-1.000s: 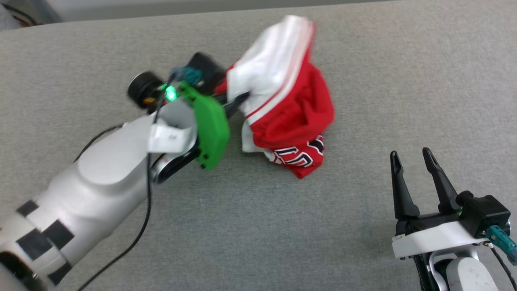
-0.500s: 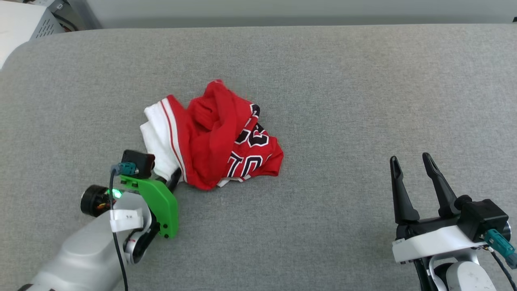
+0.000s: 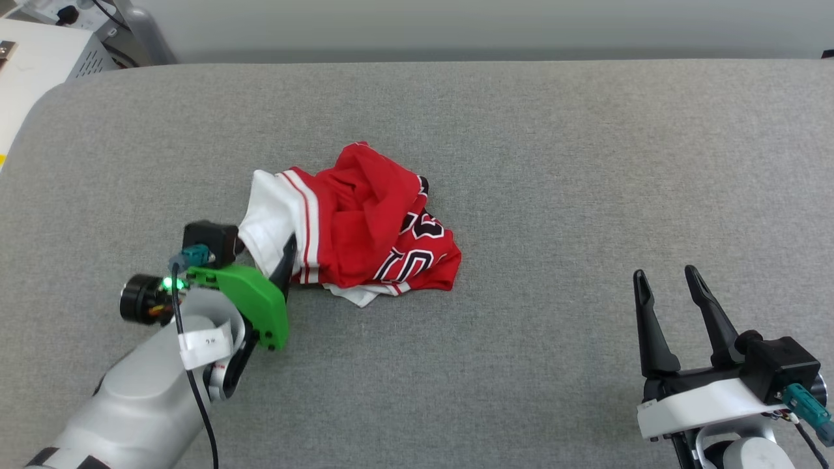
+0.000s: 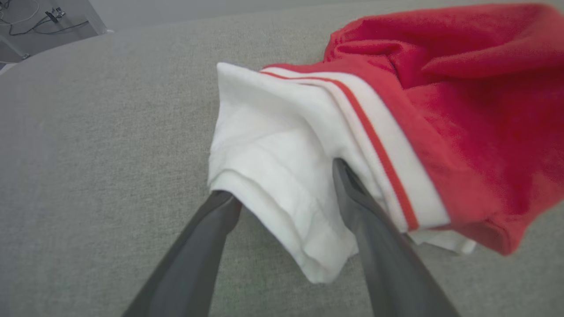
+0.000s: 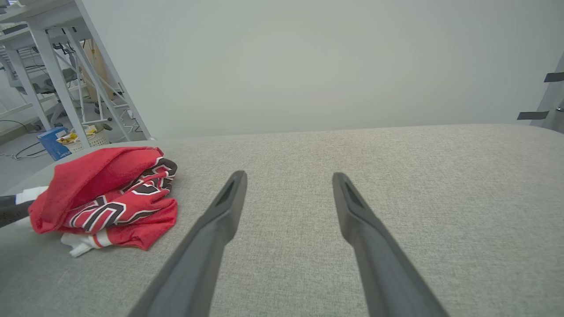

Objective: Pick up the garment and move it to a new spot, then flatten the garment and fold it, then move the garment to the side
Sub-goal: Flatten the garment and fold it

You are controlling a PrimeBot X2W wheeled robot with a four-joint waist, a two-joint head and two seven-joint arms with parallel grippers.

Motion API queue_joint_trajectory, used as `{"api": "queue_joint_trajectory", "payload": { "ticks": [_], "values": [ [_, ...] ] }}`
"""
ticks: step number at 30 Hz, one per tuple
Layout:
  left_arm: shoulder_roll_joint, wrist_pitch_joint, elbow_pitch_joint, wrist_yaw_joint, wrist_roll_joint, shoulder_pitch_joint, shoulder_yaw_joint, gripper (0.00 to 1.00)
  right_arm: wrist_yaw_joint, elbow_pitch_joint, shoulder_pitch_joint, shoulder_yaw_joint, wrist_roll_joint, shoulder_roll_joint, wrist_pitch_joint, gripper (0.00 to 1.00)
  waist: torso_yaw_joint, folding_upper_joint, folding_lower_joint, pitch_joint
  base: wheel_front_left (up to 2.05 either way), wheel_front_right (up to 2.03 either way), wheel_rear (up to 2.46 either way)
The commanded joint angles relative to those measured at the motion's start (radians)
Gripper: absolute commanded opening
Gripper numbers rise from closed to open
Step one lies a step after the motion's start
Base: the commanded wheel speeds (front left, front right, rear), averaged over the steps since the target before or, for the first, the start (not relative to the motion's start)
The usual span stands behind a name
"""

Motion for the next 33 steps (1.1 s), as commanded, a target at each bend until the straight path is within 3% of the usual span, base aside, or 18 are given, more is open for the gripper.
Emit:
{"api": "queue_joint_trajectory", "payload": {
  "ticks": [1,7,12,22,30,33],
  "values": [
    [0.015,-0.006,-0.058,0.031,0.055,0.005,0.056,1.0,-0.001,-0.002,0.015,-0.004,0.002,-0.001,-0.005,1.0,0.007,0.0,0.0,-0.014,0.0,0.0,0.0],
    [0.067,-0.007,-0.283,0.105,0.227,0.077,0.234,1.0,-0.001,-0.004,0.027,-0.004,0.004,-0.001,-0.005,1.0,0.016,0.0,0.0,-0.034,0.0,0.0,0.0],
    [0.091,-0.007,-0.401,0.102,0.302,0.097,0.319,1.0,-0.001,-0.004,0.03,-0.005,0.005,-0.001,-0.005,1.0,0.018,0.0,0.0,-0.043,0.0,0.0,0.0],
    [0.114,0.037,-0.469,-0.008,0.324,0.012,0.315,1.0,-0.001,0.0,0.038,0.002,0.01,-0.001,-0.005,1.0,0.011,0.0,0.0,-0.058,0.0,0.0,0.0],
    [0.082,0.314,-0.452,-0.168,0.307,-0.133,0.18,1.0,-0.001,-0.002,0.036,0.005,0.002,-0.001,-0.005,1.0,0.009,0.0,0.0,-0.055,0.0,0.0,0.0],
    [0.066,0.421,-0.44,-0.198,0.282,-0.173,0.128,1.0,-0.001,-0.002,0.032,0.008,0.0,-0.001,-0.005,1.0,0.002,0.0,0.0,-0.049,0.0,0.0,0.0]
  ]
}}
